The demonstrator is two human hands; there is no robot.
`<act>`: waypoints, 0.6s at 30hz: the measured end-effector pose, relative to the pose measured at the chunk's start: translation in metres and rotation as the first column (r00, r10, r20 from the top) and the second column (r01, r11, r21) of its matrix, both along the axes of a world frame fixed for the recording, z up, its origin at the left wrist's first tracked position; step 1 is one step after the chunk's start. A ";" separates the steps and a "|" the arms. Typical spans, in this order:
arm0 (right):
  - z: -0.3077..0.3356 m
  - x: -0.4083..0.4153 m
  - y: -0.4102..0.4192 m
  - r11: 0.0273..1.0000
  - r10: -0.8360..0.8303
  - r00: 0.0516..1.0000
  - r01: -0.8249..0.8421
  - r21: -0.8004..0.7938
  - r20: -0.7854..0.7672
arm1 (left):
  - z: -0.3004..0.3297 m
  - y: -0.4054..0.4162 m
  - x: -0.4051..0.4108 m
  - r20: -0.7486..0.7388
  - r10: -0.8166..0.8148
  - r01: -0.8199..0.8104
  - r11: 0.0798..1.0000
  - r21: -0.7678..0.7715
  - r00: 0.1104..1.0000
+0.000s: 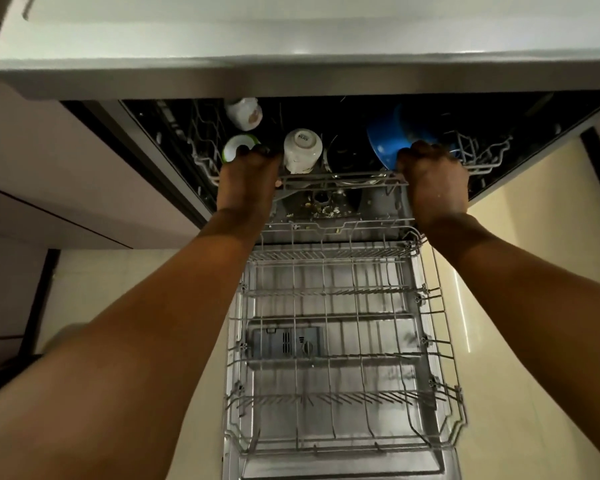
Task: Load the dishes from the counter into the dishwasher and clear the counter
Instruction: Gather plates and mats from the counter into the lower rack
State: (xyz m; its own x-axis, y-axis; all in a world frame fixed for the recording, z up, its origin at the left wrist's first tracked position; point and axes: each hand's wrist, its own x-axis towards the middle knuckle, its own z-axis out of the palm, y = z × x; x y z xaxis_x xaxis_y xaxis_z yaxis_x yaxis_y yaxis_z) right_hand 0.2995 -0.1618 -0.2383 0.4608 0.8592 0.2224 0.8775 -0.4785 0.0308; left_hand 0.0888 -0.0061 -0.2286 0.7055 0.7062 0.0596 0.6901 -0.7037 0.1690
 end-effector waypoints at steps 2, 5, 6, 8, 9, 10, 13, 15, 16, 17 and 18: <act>0.004 -0.002 -0.001 0.997 0.018 1.000 -0.017 -0.074 0.004 | 0.002 -0.001 -0.010 -0.021 -0.029 0.030 0.998 0.061 0.999; 0.008 -0.021 -0.015 1.000 -0.023 0.998 0.023 0.005 -0.063 | 0.005 -0.026 -0.032 0.087 0.056 -0.060 0.997 0.039 0.995; 0.007 -0.035 -0.028 0.998 -0.043 0.996 0.047 0.042 -0.077 | 0.008 -0.042 -0.043 0.087 0.066 -0.071 0.996 0.056 0.994; 0.010 -0.072 -0.053 0.996 -0.030 0.995 0.038 0.076 -0.097 | 0.022 -0.074 -0.071 0.059 0.055 -0.058 0.997 0.055 0.997; 0.010 -0.092 -0.067 0.998 0.006 0.992 0.002 0.067 -0.129 | 0.027 -0.092 -0.084 0.015 0.027 -0.028 0.999 0.039 1.000; 0.019 -0.112 -0.078 0.996 0.075 0.985 -0.065 0.069 -0.155 | 0.036 -0.110 -0.099 -0.037 0.011 -0.010 1.000 0.021 0.999; 0.056 -0.159 -0.103 0.970 0.244 0.946 -0.238 0.054 -0.212 | 0.069 -0.150 -0.139 -0.186 0.014 -0.019 1.000 -0.023 0.982; 0.078 -0.183 -0.112 0.959 0.280 0.931 -0.279 0.039 -0.234 | 0.097 -0.167 -0.163 -0.213 0.053 -0.061 0.998 -0.029 0.976; 0.089 -0.193 -0.117 0.945 0.325 0.915 -0.320 0.058 -0.238 | 0.114 -0.176 -0.176 -0.203 0.090 -0.101 0.994 -0.047 0.975; 0.101 -0.204 -0.122 0.925 0.379 0.898 -0.368 0.090 -0.223 | 0.136 -0.185 -0.189 -0.189 0.128 -0.141 0.988 -0.060 0.974; 0.113 -0.215 -0.125 0.904 0.427 0.881 -0.413 0.113 -0.204 | 0.157 -0.194 -0.202 -0.191 0.161 -0.175 0.983 -0.057 0.968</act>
State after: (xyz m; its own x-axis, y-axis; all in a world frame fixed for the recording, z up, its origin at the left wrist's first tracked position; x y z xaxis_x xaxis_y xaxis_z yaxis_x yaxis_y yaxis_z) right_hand 0.0841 -0.2869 -0.1258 0.1031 0.9702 0.2194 0.9775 -0.0579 -0.2029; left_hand -0.1135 -0.2002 -0.0718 0.5700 0.8133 -0.1166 0.8216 -0.5652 0.0743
